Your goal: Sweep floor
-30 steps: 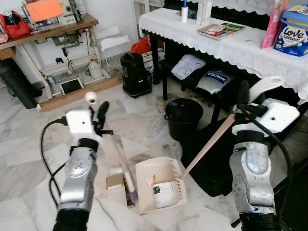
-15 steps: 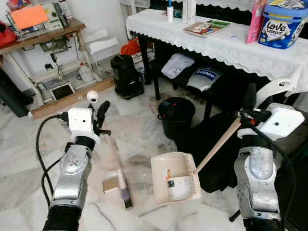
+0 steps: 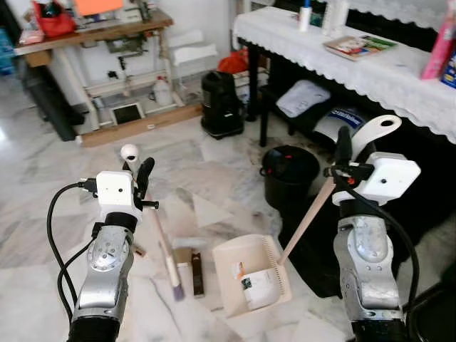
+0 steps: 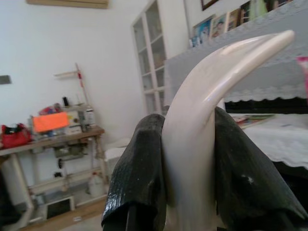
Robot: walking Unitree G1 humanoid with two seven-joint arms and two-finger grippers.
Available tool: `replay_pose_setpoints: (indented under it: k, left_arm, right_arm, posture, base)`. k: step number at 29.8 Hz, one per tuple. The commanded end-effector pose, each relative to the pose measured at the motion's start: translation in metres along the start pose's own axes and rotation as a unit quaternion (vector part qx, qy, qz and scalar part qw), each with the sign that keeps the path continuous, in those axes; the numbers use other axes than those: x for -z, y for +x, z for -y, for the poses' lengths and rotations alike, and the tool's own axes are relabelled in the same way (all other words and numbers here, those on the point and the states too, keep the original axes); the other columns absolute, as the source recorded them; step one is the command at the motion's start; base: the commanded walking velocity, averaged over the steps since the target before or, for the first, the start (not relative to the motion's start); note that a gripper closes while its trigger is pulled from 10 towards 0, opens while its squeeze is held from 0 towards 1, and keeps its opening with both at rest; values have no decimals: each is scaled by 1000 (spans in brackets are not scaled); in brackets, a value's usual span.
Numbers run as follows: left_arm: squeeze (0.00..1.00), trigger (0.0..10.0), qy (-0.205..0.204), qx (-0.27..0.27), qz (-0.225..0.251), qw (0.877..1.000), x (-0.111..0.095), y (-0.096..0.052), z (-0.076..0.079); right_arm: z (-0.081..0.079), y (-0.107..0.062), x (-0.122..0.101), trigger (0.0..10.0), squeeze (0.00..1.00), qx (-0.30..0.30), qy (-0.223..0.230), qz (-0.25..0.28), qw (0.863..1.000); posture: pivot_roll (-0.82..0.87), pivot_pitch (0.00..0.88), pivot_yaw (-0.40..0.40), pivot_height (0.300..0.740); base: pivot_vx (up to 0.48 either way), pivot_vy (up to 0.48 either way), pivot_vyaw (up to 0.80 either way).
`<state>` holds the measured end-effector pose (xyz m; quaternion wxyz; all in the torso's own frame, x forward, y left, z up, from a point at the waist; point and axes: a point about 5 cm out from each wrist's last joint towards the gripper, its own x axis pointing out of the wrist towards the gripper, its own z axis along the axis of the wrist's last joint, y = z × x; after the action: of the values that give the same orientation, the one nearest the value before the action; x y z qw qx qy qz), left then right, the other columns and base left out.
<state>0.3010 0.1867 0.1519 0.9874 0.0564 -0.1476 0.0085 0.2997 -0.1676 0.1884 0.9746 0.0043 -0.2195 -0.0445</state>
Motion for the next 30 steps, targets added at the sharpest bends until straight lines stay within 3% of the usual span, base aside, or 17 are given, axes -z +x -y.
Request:
replay_pose_setpoints:
  k: [1, 30]
  left_arm:
    - [0, 10000, 12, -1, 45, 999, -16, 5, 0]
    - [0, 10000, 23, -36, 46, 998, -19, 7, -10]
  right_arm:
    - [-3, 8, -13, 10000, 0, -3, 5, 38, 999]
    - [-17, 14, -10, 10000, 0, -25, 22, 36, 999]
  posture:
    - [-59, 0, 41, 740]
    - [-19, 0, 41, 740]
  base:
    - [0, 0, 700]
    - [0, 0, 699]
